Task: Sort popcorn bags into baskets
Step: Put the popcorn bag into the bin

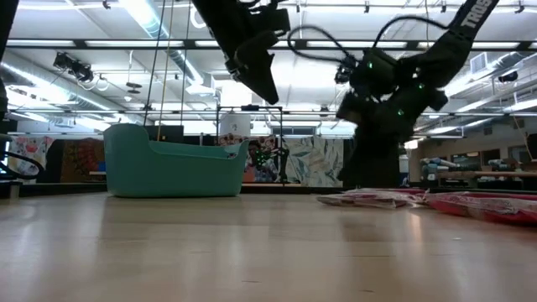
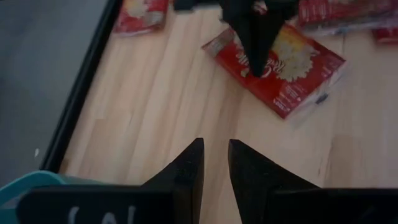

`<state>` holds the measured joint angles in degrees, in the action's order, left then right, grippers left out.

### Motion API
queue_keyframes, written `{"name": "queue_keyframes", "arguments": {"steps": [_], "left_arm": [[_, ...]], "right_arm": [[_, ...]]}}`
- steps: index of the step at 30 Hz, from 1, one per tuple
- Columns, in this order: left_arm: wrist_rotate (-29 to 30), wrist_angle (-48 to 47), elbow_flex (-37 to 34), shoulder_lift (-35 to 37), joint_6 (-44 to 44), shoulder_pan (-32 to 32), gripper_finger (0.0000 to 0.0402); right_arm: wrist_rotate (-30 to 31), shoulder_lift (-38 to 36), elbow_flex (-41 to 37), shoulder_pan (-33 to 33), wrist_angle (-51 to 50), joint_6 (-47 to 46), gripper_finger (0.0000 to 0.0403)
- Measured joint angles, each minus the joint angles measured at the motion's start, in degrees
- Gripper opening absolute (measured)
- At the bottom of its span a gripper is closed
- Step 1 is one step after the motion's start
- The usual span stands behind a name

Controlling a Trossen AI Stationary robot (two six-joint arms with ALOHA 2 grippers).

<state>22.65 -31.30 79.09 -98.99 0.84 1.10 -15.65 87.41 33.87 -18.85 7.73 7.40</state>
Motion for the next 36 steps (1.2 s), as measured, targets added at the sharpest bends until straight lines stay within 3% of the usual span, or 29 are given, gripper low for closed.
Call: {"name": "queue_keyframes", "arguments": {"steps": [4,9,11,15,17,20,23,29,31,36], "left_arm": [[-0.01,-1.47,0.09,-0.47,-0.02,0.07,0.0078],[0.15,-4.28,0.02,-0.62,0.0,0.07,0.0078],[0.14,-4.93,0.0,-0.62,0.0,0.06,0.0078],[0.16,-4.84,0.02,-0.62,-0.02,0.07,0.0078],[0.18,-5.16,0.02,-0.62,-0.01,0.07,0.0078],[0.19,-6.64,0.02,-0.62,0.14,0.07,0.0078],[0.18,-8.28,0.02,-0.45,1.08,0.04,0.0078],[-1.87,-8.17,0.02,-0.43,1.49,-0.21,0.0078],[-4.97,-8.11,0.02,-0.43,1.53,-0.26,0.0078],[-8.99,-5.67,0.08,-1.34,2.96,-0.95,0.0078]], "right_arm": [[10.37,-4.64,0.56,1.36,-2.97,-1.85,0.0008],[11.77,-9.5,0.55,2.99,-18.86,-4.95,0.0008],[15.44,-9.9,0.55,4.06,-22.06,-6.24,0.0008],[26.4,-9.03,0.52,5.04,-22.71,-7.33,0.0008],[28.73,-8.26,0.52,4.53,-22.49,-8.19,0.0008],[27.88,-6.57,0.52,3.27,-22.54,-10.07,0.0008],[22.06,-3.71,0.52,2.58,-21.34,-9.61,0.0008],[4.68,1.88,2.58,4.68,-11.65,-2.41,0.0008],[5.98,1.87,4.53,5.74,-11.75,-0.79,0.0008],[20.86,-2.6,5.42,6.28,-12.1,-0.11,0.0008]]}}
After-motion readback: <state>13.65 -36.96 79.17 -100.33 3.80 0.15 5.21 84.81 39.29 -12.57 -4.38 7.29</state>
